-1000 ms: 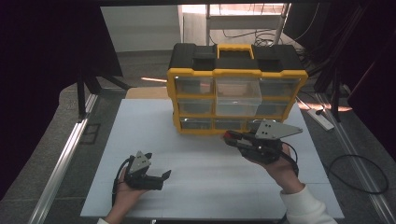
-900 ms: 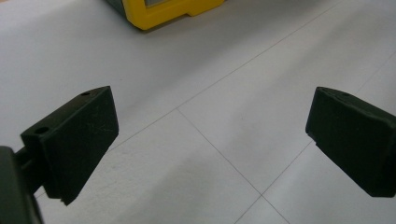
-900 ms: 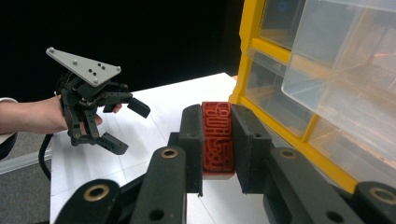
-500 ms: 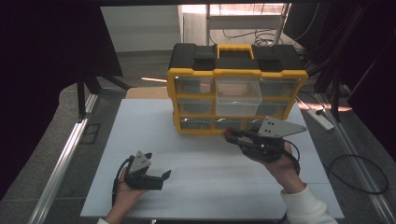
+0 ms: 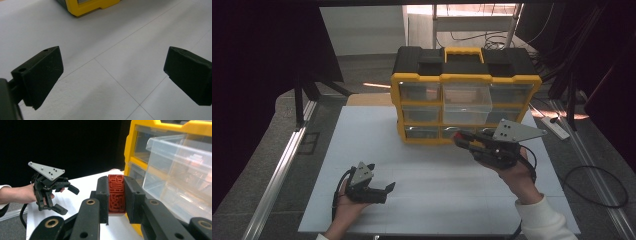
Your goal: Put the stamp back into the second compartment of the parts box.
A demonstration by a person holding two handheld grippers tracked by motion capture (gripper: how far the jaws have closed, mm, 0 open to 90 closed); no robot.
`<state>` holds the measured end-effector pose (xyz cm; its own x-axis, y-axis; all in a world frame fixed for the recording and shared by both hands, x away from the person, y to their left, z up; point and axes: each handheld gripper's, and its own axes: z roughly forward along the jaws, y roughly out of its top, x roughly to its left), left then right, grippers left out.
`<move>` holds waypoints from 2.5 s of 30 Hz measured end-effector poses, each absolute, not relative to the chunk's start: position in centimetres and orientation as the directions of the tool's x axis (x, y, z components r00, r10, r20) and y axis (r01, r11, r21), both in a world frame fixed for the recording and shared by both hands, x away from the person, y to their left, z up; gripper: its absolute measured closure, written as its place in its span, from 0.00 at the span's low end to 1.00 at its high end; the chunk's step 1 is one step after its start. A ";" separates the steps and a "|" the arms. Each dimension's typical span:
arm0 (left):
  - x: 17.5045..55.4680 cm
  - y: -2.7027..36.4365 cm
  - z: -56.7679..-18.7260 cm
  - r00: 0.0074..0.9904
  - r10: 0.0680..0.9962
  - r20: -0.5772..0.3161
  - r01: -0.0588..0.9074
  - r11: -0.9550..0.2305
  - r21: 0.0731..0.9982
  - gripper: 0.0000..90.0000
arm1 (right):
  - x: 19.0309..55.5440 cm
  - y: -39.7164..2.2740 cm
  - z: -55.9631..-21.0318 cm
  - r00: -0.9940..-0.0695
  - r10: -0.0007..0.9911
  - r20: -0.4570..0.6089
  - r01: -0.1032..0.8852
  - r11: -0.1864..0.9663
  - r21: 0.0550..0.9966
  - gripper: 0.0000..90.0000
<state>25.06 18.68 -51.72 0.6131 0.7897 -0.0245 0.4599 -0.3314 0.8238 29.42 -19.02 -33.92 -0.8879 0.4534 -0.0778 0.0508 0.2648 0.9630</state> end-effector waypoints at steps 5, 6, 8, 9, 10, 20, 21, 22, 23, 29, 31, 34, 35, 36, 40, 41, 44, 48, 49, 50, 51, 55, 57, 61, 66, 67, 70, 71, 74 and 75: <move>25.1 18.7 -51.7 0.612 0.790 -0.026 0.460 -0.330 0.824 0.03 | 29.6 -19.2 -33.2 -0.887 0.455 -0.077 0.046 0.252 0.967 0.83; 25.1 18.7 -51.7 0.612 0.790 -0.026 0.461 -0.330 0.824 0.03 | 29.6 -19.2 -33.2 -0.887 0.455 -0.077 0.046 0.252 0.967 0.83; 25.1 18.7 -51.7 0.612 0.790 -0.027 0.461 -0.328 0.825 0.03 | 29.8 -19.3 -32.9 -0.884 0.460 -0.080 0.044 0.252 0.967 0.83; 25.1 18.7 -51.7 0.611 0.791 -0.027 0.461 -0.328 0.825 0.03 | 29.8 -19.3 -32.8 -0.884 0.460 -0.078 0.045 0.250 0.967 0.83; 25.1 18.7 -51.7 0.611 0.791 -0.028 0.461 -0.327 0.825 0.03 | 29.9 -19.3 -32.7 -0.883 0.462 -0.079 0.044 0.249 0.967 0.83; 25.1 18.7 -51.7 0.611 0.791 -0.027 0.461 -0.328 0.825 0.03 | 30.2 -19.4 -31.9 -0.881 0.468 -0.078 0.041 0.239 0.970 0.83; 25.1 18.7 -51.7 0.611 0.792 -0.028 0.461 -0.327 0.825 0.03 | 30.2 -19.5 -31.8 -0.879 0.470 -0.076 0.043 0.237 0.971 0.83; 25.1 18.7 -51.7 0.611 0.792 -0.028 0.461 -0.327 0.825 0.03 | 30.2 -19.5 -31.8 -0.879 0.470 -0.076 0.043 0.237 0.971 0.83; 25.1 18.7 -51.7 0.610 0.792 -0.028 0.461 -0.327 0.825 0.03 | 30.3 -19.5 -31.7 -0.879 0.471 -0.077 0.042 0.237 0.971 0.83; 25.1 18.7 -51.7 0.610 0.792 -0.027 0.461 -0.327 0.825 0.03 | 30.5 -19.5 -31.2 -0.877 0.474 -0.078 0.039 0.232 0.972 0.83; 25.1 18.7 -51.7 0.610 0.792 -0.027 0.461 -0.327 0.825 0.03 | 30.6 -19.5 -31.0 -0.876 0.476 -0.079 0.037 0.229 0.973 0.83; 25.1 18.7 -51.7 0.610 0.792 -0.027 0.461 -0.327 0.825 0.03 | 30.6 -19.5 -30.7 -0.874 0.479 -0.084 0.033 0.230 0.973 0.83; 25.1 18.7 -51.7 0.610 0.792 -0.027 0.461 -0.327 0.825 0.03 | 30.7 -19.5 -30.6 -0.874 0.479 -0.084 0.031 0.227 0.973 0.83; 25.1 18.7 -51.7 0.609 0.792 -0.028 0.462 -0.326 0.825 0.03 | 30.7 -19.6 -30.5 -0.873 0.480 -0.085 0.030 0.227 0.973 0.83; 25.1 18.7 -51.7 0.610 0.792 -0.027 0.461 -0.327 0.825 0.03 | 31.0 -19.7 -30.1 -0.869 0.488 -0.085 0.029 0.222 0.975 0.83; 25.1 18.7 -51.7 0.610 0.792 -0.027 0.461 -0.327 0.825 0.03 | 31.0 -19.7 -29.9 -0.868 0.489 -0.085 0.029 0.222 0.975 0.83; 25.1 18.7 -51.7 0.610 0.792 -0.027 0.462 -0.327 0.825 0.03 | 31.1 -19.8 -29.6 -0.866 0.492 -0.088 0.027 0.221 0.975 0.83; 25.1 18.7 -51.7 0.609 0.792 -0.028 0.462 -0.327 0.825 0.03 | 31.4 -19.9 -29.1 -0.863 0.497 -0.090 0.025 0.220 0.975 0.83; 25.1 18.7 -51.7 0.609 0.792 -0.029 0.462 -0.326 0.825 0.03 | 31.4 -19.9 -29.0 -0.862 0.498 -0.089 0.025 0.217 0.976 0.83; 25.1 18.7 -51.7 0.609 0.792 -0.029 0.462 -0.325 0.825 0.03 | 31.4 -19.9 -28.9 -0.862 0.499 -0.091 0.023 0.218 0.976 0.83; 25.1 18.7 -51.7 0.609 0.792 -0.029 0.462 -0.325 0.825 0.03 | 31.4 -19.9 -28.9 -0.862 0.499 -0.091 0.023 0.218 0.976 0.83; 25.1 18.7 -51.7 0.609 0.792 -0.029 0.463 -0.326 0.824 0.03 | 31.7 -19.8 -28.4 -0.859 0.502 -0.098 0.021 0.226 0.974 0.83; 25.1 18.7 -51.7 0.609 0.792 -0.029 0.463 -0.326 0.824 0.03 | 31.8 -19.7 -28.4 -0.859 0.502 -0.102 0.019 0.231 0.973 0.83; 25.1 18.7 -51.7 0.609 0.792 -0.028 0.462 -0.327 0.824 0.03 | 32.0 -19.6 -28.1 -0.856 0.506 -0.105 0.018 0.233 0.972 0.83; 25.1 18.7 -51.7 0.609 0.792 -0.028 0.462 -0.326 0.824 0.03 | 32.4 -19.6 -27.7 -0.852 0.513 -0.107 0.017 0.232 0.972 0.83; 25.1 18.7 -51.7 0.610 0.792 -0.028 0.463 -0.327 0.824 0.03 | 32.4 -19.6 -27.6 -0.851 0.514 -0.106 0.018 0.231 0.973 0.83; 25.1 18.7 -51.7 0.610 0.792 -0.028 0.462 -0.327 0.825 0.03 | 32.7 -19.7 -27.5 -0.848 0.520 -0.105 0.020 0.230 0.973 0.83; 25.1 18.7 -51.7 0.609 0.793 -0.028 0.463 -0.326 0.825 0.03 | 32.7 -19.8 -27.4 -0.847 0.522 -0.104 0.022 0.231 0.973 0.83; 25.1 18.7 -51.7 0.609 0.793 -0.028 0.463 -0.326 0.824 0.03 | 33.0 -19.9 -27.3 -0.842 0.529 -0.105 0.023 0.230 0.973 0.83; 25.1 18.7 -51.7 0.609 0.793 -0.028 0.463 -0.326 0.824 0.03 | 33.0 -19.9 -27.2 -0.841 0.530 -0.103 0.023 0.226 0.974 0.83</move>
